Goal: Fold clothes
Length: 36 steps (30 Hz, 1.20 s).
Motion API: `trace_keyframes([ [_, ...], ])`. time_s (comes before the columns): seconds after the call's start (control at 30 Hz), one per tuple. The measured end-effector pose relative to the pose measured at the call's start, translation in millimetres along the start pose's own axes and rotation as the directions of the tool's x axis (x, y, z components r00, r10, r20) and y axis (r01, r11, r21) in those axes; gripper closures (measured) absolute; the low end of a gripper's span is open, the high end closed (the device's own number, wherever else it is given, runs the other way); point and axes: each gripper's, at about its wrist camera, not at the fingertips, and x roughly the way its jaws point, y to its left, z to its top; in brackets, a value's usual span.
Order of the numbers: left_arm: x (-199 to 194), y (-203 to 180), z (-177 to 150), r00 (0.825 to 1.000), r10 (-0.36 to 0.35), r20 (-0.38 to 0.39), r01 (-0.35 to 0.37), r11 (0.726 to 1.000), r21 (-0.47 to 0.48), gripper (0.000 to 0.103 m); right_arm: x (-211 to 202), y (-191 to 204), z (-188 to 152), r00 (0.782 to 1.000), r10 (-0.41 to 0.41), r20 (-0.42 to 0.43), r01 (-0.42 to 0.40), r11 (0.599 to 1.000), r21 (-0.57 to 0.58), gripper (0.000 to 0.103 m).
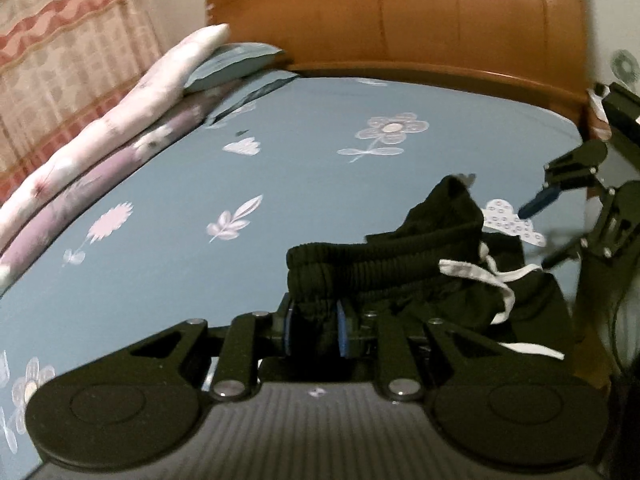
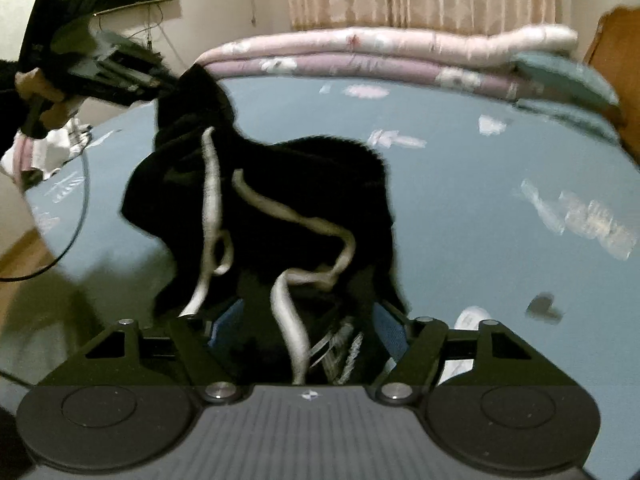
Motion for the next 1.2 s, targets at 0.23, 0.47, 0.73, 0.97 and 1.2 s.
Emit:
trace_keyframes([
  [0.23,-1.5,16.5,-25.4,1.000,0.018,-0.002,-0.018,0.995,-0.101,0.084,33.3,-26.2,38.6,0.994,0.037,0.104,-0.016,0.981,-0.194,0.035],
  [0.47,1.2,24.5,-39.0,1.000,-0.015,0.009,0.016,0.985,-0.171,0.084,84.5,-45.0,70.1,0.984,0.171,0.042,-0.138,0.897,-0.420,0.045],
  [0.73,6.4,26.5,-48.6,0.999,-0.037,0.026,0.041,0.977,-0.211,0.076,73.9,-39.3,67.7,0.980,0.192,-0.043,-0.193,0.902,-0.386,0.085],
  [0.97,-2.4,11.2,-51.9,0.990,-0.111,0.085,0.124,0.978,-0.169,0.040,2.3,-27.0,54.1,0.980,0.189,-0.058,-0.197,0.895,-0.401,0.086],
  [1.2,10.3,-12.1,-46.8,0.986,-0.162,0.025,0.163,0.986,-0.019,0.032,4.2,-18.2,32.6,0.980,0.155,-0.127,-0.194,0.896,-0.400,0.086],
])
